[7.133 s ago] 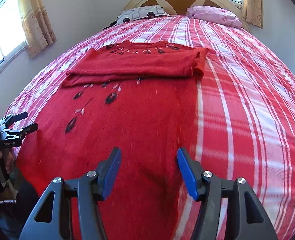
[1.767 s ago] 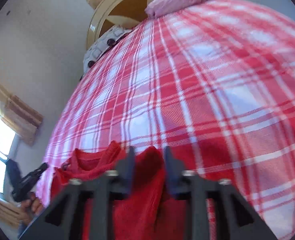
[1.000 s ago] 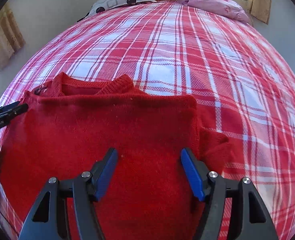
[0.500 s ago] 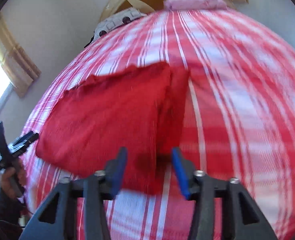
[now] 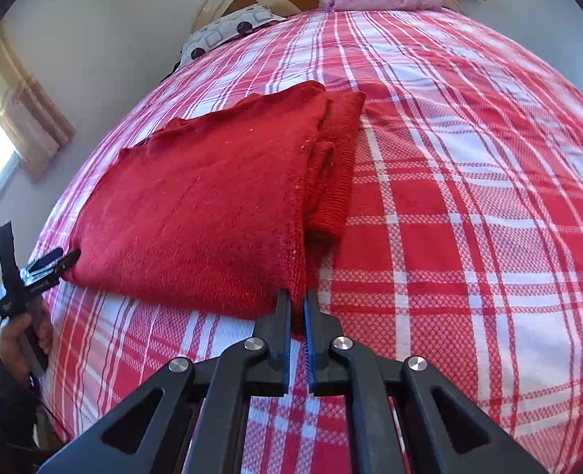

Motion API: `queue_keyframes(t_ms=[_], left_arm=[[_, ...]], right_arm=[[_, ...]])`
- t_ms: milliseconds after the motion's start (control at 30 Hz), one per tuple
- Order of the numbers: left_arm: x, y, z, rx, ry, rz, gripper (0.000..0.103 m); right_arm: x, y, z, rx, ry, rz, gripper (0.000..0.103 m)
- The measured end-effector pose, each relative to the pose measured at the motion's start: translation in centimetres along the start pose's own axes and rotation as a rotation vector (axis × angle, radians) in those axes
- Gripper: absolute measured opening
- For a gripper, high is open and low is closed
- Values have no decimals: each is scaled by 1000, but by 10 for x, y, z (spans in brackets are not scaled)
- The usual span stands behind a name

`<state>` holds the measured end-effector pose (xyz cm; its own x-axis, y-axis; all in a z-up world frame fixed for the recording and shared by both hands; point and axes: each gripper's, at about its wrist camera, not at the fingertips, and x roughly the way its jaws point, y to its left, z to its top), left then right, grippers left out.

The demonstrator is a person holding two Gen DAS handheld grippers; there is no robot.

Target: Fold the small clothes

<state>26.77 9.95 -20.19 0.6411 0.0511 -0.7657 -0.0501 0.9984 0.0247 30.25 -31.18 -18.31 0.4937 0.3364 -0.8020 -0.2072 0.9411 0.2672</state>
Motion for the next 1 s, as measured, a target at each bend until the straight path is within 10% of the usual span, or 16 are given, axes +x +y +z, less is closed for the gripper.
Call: queue_keyframes(t_ms=[333, 467, 633, 1000], left_arm=[[0, 1, -3, -8, -4, -5, 103], [2, 3, -2, -23, 7, -23, 103], [3, 5, -3, -43, 17, -44, 103], [4, 9, -3, -62, 27, -69, 103]], right_arm=[[-48, 41, 17, -114, -132, -183, 12], [-47, 79, 35, -190, -163, -128, 54], [-4, 108, 50, -238, -82, -51, 54], [28, 79, 7, -258, -47, -160, 53]])
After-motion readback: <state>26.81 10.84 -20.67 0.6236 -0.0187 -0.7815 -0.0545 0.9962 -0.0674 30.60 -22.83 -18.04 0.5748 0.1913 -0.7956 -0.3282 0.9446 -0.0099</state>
